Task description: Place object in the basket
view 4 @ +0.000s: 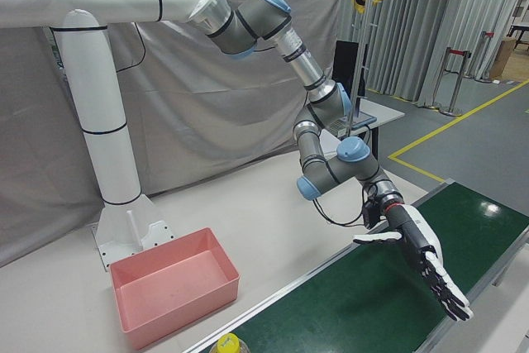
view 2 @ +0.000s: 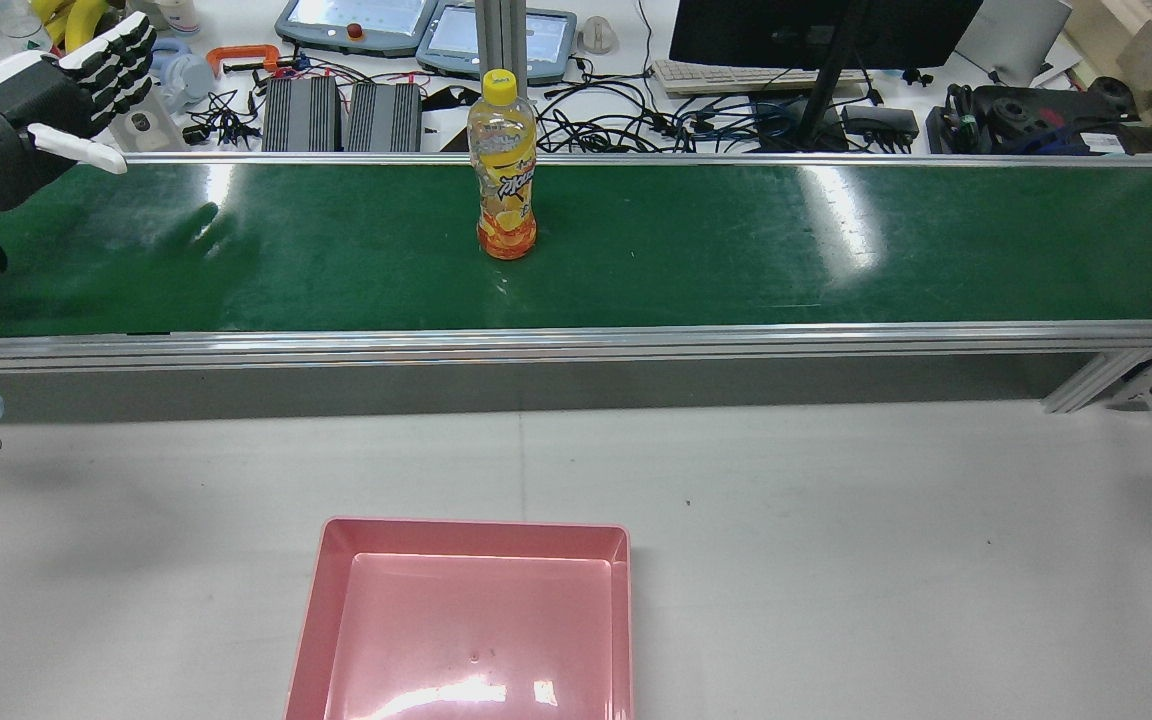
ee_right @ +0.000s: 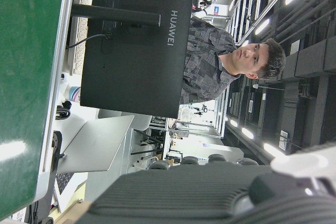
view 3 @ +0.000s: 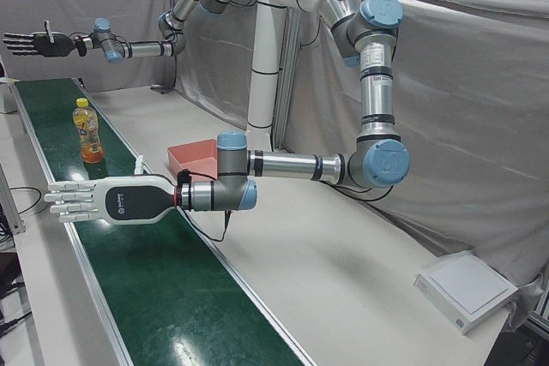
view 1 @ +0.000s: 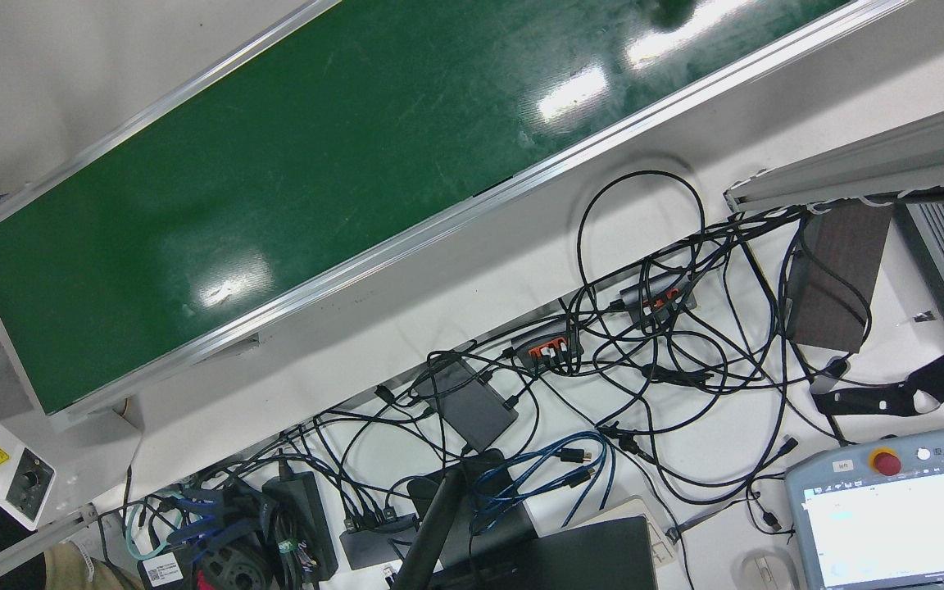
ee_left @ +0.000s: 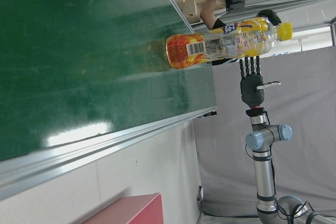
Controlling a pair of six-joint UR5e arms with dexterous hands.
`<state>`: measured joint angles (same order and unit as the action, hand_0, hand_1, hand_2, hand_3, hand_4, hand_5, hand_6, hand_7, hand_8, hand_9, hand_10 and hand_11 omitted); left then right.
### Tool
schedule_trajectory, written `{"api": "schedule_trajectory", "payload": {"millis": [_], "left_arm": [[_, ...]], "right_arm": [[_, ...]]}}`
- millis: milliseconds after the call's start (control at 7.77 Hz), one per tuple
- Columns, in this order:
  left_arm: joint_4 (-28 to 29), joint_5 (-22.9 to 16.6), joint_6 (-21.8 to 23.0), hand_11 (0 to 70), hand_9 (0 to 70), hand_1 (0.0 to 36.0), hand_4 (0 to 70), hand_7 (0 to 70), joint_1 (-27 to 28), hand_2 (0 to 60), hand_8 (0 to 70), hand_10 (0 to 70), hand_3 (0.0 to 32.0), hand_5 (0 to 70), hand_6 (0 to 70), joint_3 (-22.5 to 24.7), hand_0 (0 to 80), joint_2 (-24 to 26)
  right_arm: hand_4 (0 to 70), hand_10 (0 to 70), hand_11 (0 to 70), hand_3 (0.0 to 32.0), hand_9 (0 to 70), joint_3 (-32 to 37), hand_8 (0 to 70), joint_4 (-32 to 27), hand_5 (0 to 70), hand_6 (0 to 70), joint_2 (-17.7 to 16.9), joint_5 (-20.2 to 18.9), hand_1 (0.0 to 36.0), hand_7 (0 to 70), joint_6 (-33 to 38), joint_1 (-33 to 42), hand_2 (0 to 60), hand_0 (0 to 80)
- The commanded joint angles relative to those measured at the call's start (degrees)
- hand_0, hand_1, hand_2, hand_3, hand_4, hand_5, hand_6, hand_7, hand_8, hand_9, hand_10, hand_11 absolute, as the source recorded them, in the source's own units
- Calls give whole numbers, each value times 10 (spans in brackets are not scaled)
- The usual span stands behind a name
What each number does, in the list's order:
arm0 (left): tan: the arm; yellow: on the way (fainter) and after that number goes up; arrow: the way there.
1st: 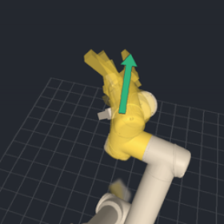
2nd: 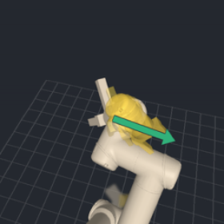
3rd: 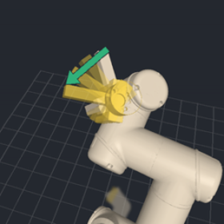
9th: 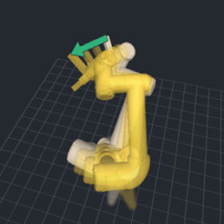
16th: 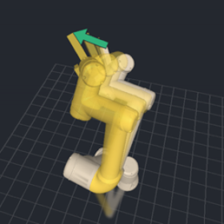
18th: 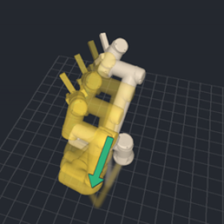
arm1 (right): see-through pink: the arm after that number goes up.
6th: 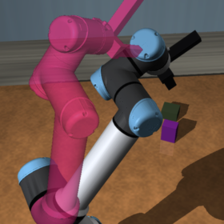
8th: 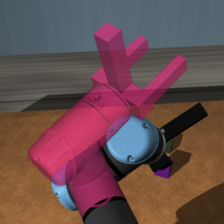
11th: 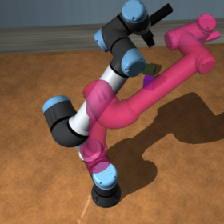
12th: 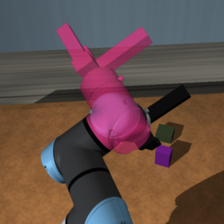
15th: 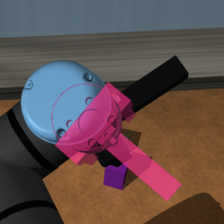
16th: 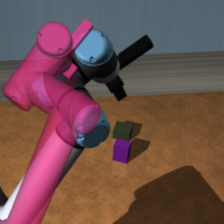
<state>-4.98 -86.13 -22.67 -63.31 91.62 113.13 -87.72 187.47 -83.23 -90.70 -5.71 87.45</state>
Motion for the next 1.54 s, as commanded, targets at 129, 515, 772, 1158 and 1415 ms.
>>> {"api": "schedule_trajectory", "payload": {"millis": [129,515,772,1158,1415], "left_arm": [[-15,0,-4,32,0,89,26,0,4,0,0,11,0,2,0,0,513,39],[-36,7,-19,38,0,83,18,0,13,0,0,15,0,0,0,-11,505,80],[-37,28,-19,34,0,84,16,0,53,0,0,12,0,0,0,-21,504,88],[-37,29,-35,31,0,85,18,0,56,0,0,10,0,0,0,-20,508,89],[-34,30,-40,30,0,79,15,0,57,0,0,10,0,0,0,-19,500,90]], "right_arm": [[0,0,0,0,0,0,0,0,0,0,0,0,0,0,0,0,0,0],[0,0,0,0,0,0,0,0,0,0,0,0,0,0,0,0,0,0],[0,0,0,0,0,0,0,0,0,0,0,0,0,0,0,0,0,0],[0,0,0,0,0,0,0,0,0,0,0,-1,0,0,0,-1,0,0],[0,0,0,0,0,0,0,0,0,0,0,0,0,0,0,0,0,0]]}}
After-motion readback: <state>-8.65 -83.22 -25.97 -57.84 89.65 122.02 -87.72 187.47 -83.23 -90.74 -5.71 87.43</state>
